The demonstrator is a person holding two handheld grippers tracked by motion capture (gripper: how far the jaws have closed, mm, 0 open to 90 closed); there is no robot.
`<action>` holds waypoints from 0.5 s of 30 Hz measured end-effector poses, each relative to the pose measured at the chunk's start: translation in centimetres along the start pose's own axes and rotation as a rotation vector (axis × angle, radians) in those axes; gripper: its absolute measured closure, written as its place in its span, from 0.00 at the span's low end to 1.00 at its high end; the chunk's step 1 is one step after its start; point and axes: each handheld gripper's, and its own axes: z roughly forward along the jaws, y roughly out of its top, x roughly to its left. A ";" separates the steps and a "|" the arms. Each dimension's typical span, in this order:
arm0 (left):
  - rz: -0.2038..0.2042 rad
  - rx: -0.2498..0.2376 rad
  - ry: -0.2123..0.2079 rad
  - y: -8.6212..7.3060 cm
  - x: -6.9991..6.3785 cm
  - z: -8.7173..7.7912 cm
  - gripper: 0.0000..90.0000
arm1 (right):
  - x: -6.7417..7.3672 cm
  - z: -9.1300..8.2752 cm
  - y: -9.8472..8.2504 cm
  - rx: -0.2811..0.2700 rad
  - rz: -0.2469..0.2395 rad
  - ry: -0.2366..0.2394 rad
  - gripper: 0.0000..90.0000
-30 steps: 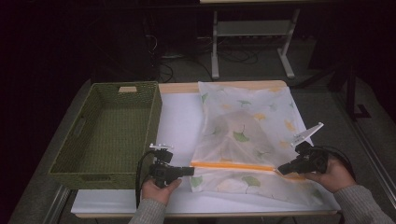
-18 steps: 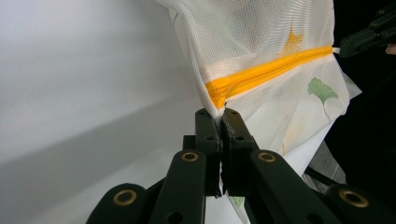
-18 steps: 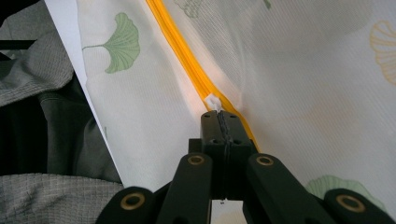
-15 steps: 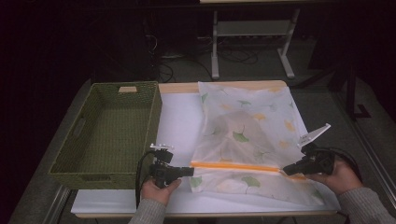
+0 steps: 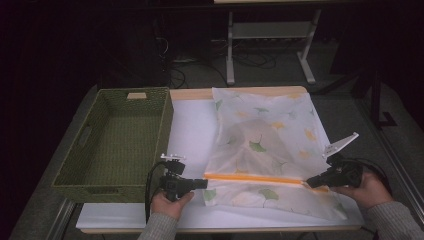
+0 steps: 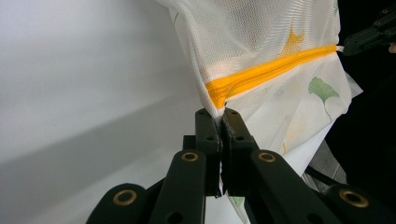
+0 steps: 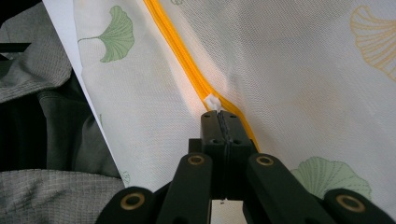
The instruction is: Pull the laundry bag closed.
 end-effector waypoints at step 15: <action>0.006 0.002 0.005 0.1 -0.2 0.0 0.97 | -0.3 -1.0 -0.8 0.001 0.013 -0.020 1.00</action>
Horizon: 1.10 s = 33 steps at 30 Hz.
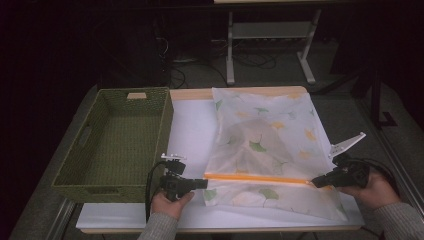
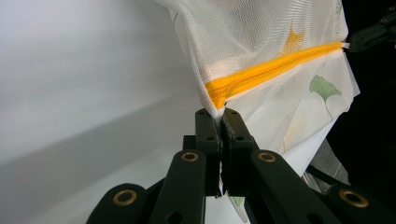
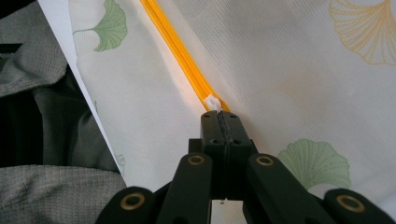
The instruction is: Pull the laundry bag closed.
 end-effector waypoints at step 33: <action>0.007 0.009 0.009 0.0 -0.2 0.0 0.97 | -1.7 -2.2 -3.5 0.005 0.072 -0.043 1.00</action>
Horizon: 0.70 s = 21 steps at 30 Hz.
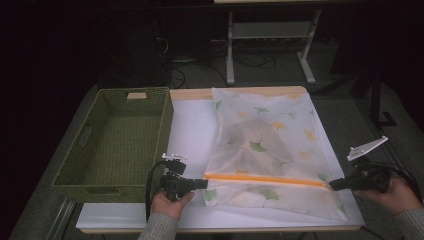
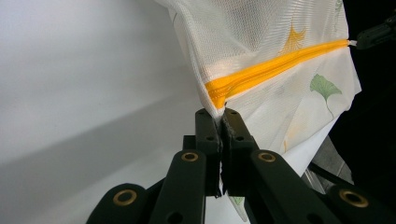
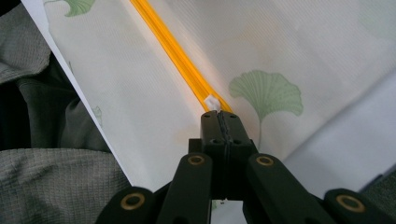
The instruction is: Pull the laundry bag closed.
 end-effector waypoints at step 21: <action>0.005 -0.002 0.006 -0.5 -0.1 0.2 0.97 | -2.1 0.2 -3.4 -0.038 0.068 -0.027 1.00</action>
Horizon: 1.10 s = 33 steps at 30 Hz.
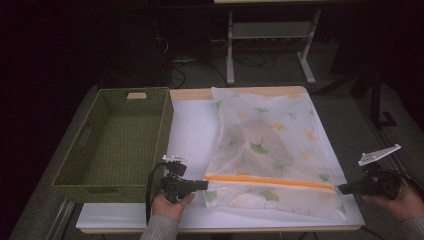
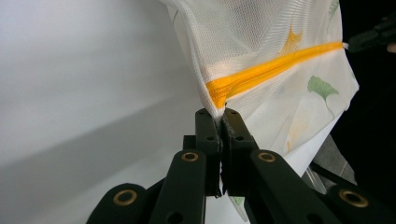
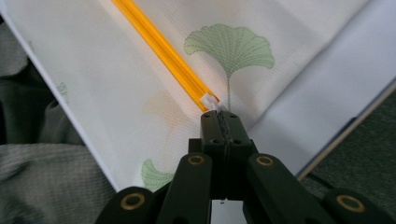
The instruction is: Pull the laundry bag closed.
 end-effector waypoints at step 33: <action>0.012 -0.052 -0.016 -0.5 0.1 -2.0 0.88 | 1.3 -0.4 1.0 -0.152 -0.025 0.039 0.92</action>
